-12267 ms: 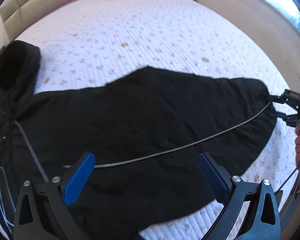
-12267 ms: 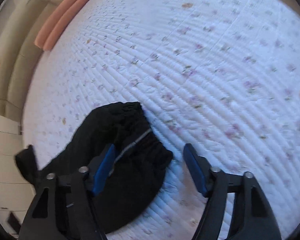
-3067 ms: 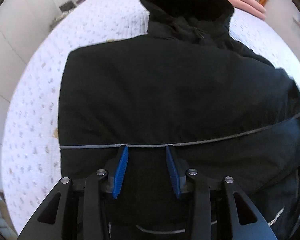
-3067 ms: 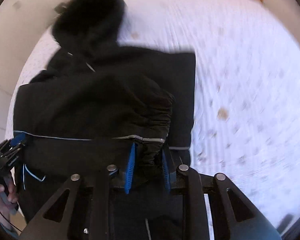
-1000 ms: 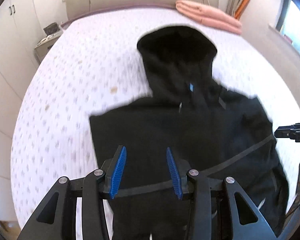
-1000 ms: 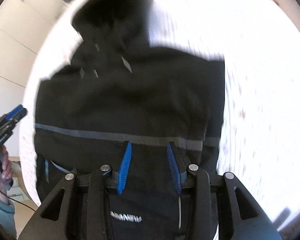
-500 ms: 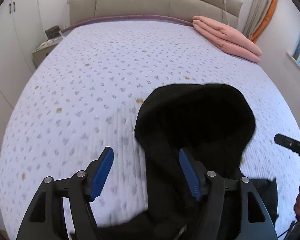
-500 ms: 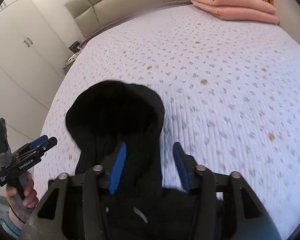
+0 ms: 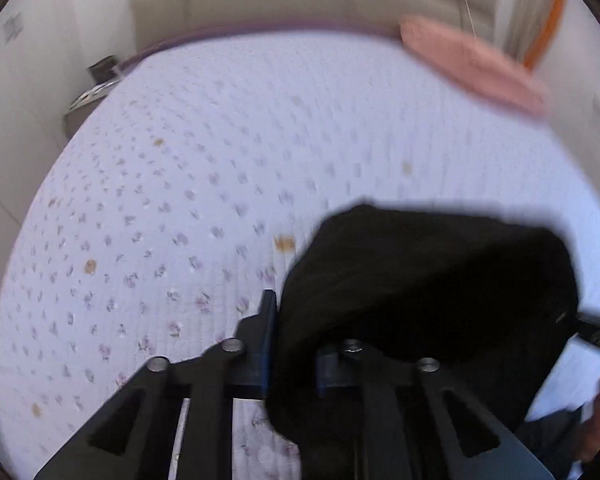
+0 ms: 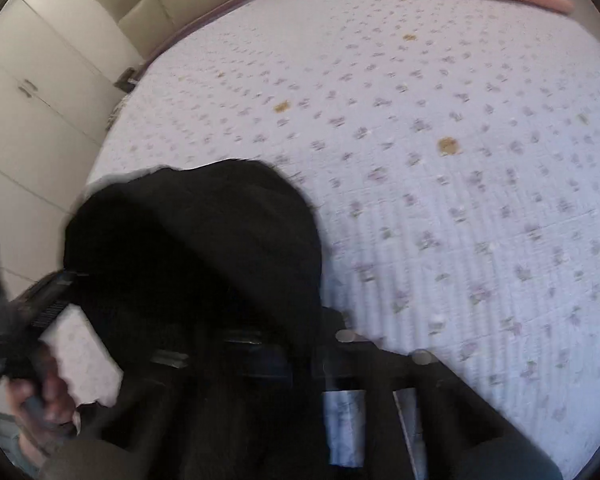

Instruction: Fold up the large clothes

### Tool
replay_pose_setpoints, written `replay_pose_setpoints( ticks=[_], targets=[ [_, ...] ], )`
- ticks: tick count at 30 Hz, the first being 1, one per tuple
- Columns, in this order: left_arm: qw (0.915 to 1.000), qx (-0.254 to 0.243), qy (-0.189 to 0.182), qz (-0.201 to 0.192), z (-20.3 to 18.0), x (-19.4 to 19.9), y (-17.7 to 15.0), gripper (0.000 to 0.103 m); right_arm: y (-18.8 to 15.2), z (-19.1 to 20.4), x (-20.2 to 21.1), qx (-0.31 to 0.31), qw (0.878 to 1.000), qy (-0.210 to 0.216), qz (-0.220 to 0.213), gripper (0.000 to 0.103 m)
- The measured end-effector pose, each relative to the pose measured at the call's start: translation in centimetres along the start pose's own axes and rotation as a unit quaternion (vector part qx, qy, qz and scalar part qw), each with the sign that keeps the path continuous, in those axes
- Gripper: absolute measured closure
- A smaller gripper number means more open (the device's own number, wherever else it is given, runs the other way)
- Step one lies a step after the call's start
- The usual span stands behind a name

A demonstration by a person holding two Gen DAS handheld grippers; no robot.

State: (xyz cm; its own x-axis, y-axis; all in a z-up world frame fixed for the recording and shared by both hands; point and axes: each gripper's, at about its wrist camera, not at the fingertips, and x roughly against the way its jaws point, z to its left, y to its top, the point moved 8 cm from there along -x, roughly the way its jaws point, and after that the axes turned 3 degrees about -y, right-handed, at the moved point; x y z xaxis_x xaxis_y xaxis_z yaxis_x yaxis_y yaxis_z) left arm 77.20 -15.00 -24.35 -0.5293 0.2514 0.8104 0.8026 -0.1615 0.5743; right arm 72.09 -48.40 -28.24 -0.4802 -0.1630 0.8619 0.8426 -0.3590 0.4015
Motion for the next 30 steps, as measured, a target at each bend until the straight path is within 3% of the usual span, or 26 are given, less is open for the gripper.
replay_pose_setpoints(
  ticks=[2,4,6,8,11,13,15,19,20,21,23,25,26,30],
  targets=[
    [0.9972,0.054,-0.044,-0.027,2.3,2.7,0.2,0.092,-0.1,-0.3,1.6,-0.014,0.999,0.035,-0.02,0.097],
    [0.9849,0.113,-0.13,-0.017,4.2,4.1,-0.7,0.087,-0.8,-0.2,4.1,0.0,0.997,0.067,-0.048,0.097],
    [0.9875,0.109,-0.114,0.013,5.2,3.4,-2.7,0.086,-2.1,0.4,5.1,0.04,0.996,0.057,-0.054,0.096],
    [0.9884,0.106,-0.093,0.056,5.8,1.4,-5.1,0.087,-3.0,0.7,4.1,0.077,0.996,0.015,-0.052,0.096],
    [0.9757,0.149,-0.103,0.124,7.2,-2.0,-9.0,0.086,-3.7,-1.3,0.7,0.058,0.998,-0.013,-0.018,0.096],
    [0.9746,0.146,-0.094,0.141,7.5,-3.4,-10.5,0.084,-4.7,-2.4,-1.9,0.042,0.999,-0.012,0.02,0.096],
    [0.9755,0.137,-0.089,0.148,7.3,-4.3,-11.1,0.084,-5.8,-3.2,-4.3,0.032,0.998,-0.008,0.048,0.099],
    [0.9832,0.077,-0.076,0.147,6.2,-3.7,-10.9,0.078,-5.5,-4.6,-5.2,-0.02,0.998,0.04,0.052,0.099],
    [0.9867,0.056,-0.067,0.137,6.1,-2.8,-10.7,0.067,-5.5,-4.8,-4.9,-0.027,0.997,0.048,0.056,0.098],
    [0.9901,0.031,-0.055,0.125,6.0,-1.7,-10.5,0.05,-5.6,-4.8,-4.6,-0.028,0.996,0.051,0.06,0.089],
    [0.9914,-0.016,-0.055,0.118,5.9,1.1,-10.9,0.03,-6.1,-4.9,-3.5,-0.019,0.996,0.052,0.073,0.076],
    [0.9909,-0.037,-0.058,0.115,6.1,3.5,-11.3,0.028,-6.5,-4.8,-1.5,0.001,0.997,0.042,0.069,0.061],
    [0.991,-0.048,-0.057,0.111,6.2,4.7,-11.3,0.028,-6.4,-4.8,-0.3,0.01,0.997,0.042,0.06,0.059],
    [0.9937,-0.072,-0.08,0.03,3.5,8.8,-7.2,0.028,-4.3,-2.7,4.4,0.04,0.998,0.05,0.001,0.059]
  ],
)
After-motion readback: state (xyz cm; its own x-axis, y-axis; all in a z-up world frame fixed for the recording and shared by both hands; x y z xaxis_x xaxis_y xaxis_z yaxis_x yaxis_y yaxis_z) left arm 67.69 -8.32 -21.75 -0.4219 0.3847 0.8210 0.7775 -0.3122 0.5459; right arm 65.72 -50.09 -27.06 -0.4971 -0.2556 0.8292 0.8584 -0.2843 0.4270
